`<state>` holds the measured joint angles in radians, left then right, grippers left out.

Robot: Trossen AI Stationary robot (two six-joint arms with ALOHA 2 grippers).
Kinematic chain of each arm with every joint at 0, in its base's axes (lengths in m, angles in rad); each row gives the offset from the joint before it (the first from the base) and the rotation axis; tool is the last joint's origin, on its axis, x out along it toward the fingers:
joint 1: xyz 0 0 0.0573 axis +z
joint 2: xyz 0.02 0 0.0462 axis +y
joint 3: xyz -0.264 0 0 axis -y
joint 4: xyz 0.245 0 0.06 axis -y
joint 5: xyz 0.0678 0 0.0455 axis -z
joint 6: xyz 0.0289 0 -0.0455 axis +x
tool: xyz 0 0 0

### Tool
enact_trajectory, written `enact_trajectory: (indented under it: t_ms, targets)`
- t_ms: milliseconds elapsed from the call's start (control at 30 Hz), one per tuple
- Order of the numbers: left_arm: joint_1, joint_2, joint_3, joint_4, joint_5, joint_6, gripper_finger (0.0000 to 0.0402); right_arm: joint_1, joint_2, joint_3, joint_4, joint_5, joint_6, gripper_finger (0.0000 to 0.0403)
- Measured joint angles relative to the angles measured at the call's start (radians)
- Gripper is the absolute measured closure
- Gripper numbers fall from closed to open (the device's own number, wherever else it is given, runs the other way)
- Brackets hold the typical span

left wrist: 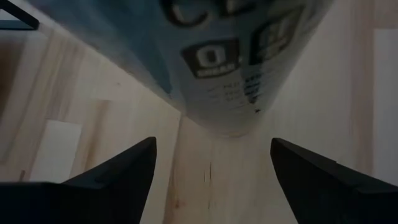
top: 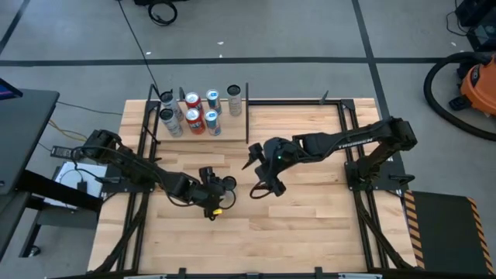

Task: Place canned beverage on shelf
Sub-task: Put the white yellow soda can aligned with the other white yellow soda can on the shelf

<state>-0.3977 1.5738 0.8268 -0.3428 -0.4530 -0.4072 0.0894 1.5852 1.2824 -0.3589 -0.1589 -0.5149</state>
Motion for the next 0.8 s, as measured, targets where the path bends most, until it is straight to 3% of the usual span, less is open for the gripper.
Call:
enact_trajectory:
  t_ms: [133,400,800]
  targets:
    - [0.007,-0.01,0.0,-0.007,0.006,0.031,0.0086,-0.029,0.0,-0.047,0.105,-0.03,-0.031,0.0025]
    - [0.058,-0.017,0.0,0.001,0.006,0.052,0.0086,-0.135,0.0,-0.054,0.162,-0.274,-0.022,0.0025]
    - [0.119,-0.018,0.0,0.105,0.009,0.122,0.0086,-0.193,0.0,-0.054,0.108,-0.203,0.068,0.0025]
